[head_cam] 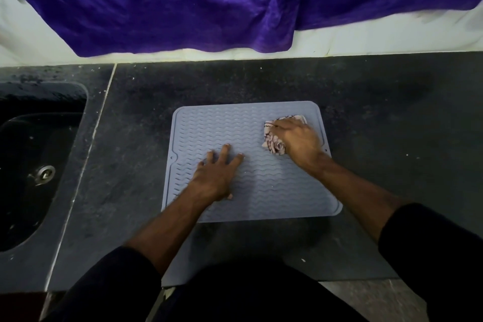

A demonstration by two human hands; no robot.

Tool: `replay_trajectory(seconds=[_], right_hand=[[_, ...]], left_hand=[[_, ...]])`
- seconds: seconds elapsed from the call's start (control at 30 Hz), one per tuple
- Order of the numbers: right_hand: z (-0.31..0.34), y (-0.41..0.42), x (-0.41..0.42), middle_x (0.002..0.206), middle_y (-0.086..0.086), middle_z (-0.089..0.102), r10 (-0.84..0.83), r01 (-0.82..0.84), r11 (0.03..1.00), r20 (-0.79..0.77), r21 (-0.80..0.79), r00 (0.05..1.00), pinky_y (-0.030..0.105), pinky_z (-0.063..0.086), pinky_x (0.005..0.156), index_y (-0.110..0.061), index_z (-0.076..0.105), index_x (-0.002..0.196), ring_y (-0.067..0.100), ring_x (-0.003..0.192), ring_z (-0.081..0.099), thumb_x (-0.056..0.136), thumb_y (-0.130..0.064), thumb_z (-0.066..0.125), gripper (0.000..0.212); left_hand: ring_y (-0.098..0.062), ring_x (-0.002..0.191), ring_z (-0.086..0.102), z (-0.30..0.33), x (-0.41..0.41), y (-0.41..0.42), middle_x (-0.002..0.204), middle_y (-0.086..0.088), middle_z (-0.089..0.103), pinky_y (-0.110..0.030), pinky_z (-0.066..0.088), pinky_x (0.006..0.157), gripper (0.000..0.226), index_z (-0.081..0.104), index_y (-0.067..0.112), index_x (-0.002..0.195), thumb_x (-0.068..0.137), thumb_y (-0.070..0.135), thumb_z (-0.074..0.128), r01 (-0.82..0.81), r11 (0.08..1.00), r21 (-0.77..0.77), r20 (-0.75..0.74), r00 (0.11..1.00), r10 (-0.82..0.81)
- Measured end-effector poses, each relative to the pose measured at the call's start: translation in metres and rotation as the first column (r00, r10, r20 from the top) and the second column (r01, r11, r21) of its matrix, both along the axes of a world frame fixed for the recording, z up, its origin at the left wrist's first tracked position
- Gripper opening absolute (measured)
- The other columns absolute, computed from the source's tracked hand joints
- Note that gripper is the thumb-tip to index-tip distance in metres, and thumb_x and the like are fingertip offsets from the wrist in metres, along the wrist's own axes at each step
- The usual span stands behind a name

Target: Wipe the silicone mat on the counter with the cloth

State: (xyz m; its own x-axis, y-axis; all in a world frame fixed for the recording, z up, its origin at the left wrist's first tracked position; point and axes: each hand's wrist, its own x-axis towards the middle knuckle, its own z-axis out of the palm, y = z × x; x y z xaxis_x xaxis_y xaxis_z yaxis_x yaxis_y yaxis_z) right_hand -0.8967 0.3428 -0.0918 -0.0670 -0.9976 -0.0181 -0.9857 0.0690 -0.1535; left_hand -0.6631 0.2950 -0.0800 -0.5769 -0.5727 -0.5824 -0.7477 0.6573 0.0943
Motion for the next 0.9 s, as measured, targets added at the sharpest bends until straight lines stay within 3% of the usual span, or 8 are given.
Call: replay_trajectory(seconds=[0.1,0.2,0.3,0.5,0.67,0.8,0.9], right_hand=[[-0.001,0.01,-0.012,0.144,0.004,0.047,-0.027,0.029,0.999,-0.046,0.034,0.999,0.037,0.032,0.109,-0.017,0.049,0.136,0.029,0.132,0.041,0.088,-0.009,0.057,0.049],[0.008,0.016,-0.031,0.134,0.008,0.056,-0.098,0.1,0.993,-0.032,0.068,0.995,0.04,0.041,0.104,-0.014,0.056,0.129,0.031,0.123,0.049,0.084,-0.024,0.063,0.046],[0.013,0.014,-0.034,0.127,0.008,0.06,-0.167,0.167,0.985,-0.005,0.047,0.986,0.039,0.047,0.097,-0.014,0.06,0.122,0.03,0.116,0.054,0.082,-0.019,0.064,0.04],[0.003,0.01,-0.012,0.148,0.003,0.042,-0.066,0.065,0.996,0.015,0.053,0.998,0.036,0.027,0.114,-0.017,0.048,0.137,0.026,0.136,0.035,0.093,-0.008,0.049,0.046],[0.007,0.03,-0.052,0.14,0.005,0.051,-0.169,0.165,0.982,0.028,0.095,0.985,0.041,0.037,0.109,-0.015,0.054,0.132,0.027,0.13,0.044,0.088,-0.032,0.062,0.048],[0.007,0.029,-0.047,0.137,0.006,0.053,-0.186,0.185,0.982,0.05,0.033,0.981,0.042,0.043,0.103,-0.015,0.056,0.129,0.03,0.126,0.047,0.084,-0.019,0.065,0.046],[-0.001,0.029,-0.031,0.142,0.004,0.048,-0.111,0.111,0.993,0.011,0.028,0.994,0.039,0.037,0.108,-0.016,0.052,0.133,0.029,0.131,0.042,0.084,-0.008,0.063,0.05]], left_hand=[[-0.04,0.147,-0.008,0.002,0.0,0.0,0.16,-0.004,-0.023,-0.059,0.016,0.115,0.11,-0.004,0.033,0.153,0.079,0.03,0.077,0.004,1.0,0.006,-0.002,1.0,-0.004],[-0.041,0.147,-0.008,0.004,0.0,0.001,0.16,-0.004,-0.023,-0.058,0.018,0.115,0.11,-0.003,0.032,0.154,0.079,0.029,0.077,0.002,1.0,0.009,-0.001,1.0,-0.002],[-0.041,0.146,-0.009,0.006,-0.001,0.001,0.16,-0.004,-0.023,-0.058,0.019,0.114,0.109,-0.003,0.031,0.154,0.079,0.026,0.077,-0.002,1.0,0.018,-0.002,1.0,0.002],[-0.04,0.147,-0.008,0.006,-0.003,0.0,0.16,-0.003,-0.022,-0.059,0.023,0.112,0.108,-0.002,0.031,0.154,0.079,0.027,0.077,0.005,1.0,0.025,0.0,1.0,-0.005],[-0.038,0.147,-0.009,0.004,0.0,-0.001,0.16,-0.002,-0.023,-0.059,0.022,0.113,0.109,-0.002,0.032,0.154,0.079,0.029,0.077,-0.001,0.999,0.035,-0.007,1.0,0.002],[-0.038,0.147,-0.01,0.003,-0.002,-0.001,0.16,-0.001,-0.024,-0.058,0.024,0.112,0.109,-0.001,0.032,0.154,0.078,0.027,0.078,-0.012,0.999,0.048,-0.007,1.0,0.013],[-0.038,0.147,-0.01,0.003,-0.002,-0.001,0.16,-0.001,-0.024,-0.059,0.025,0.112,0.109,-0.001,0.032,0.154,0.078,0.028,0.078,-0.012,0.999,0.049,-0.005,1.0,0.012]])
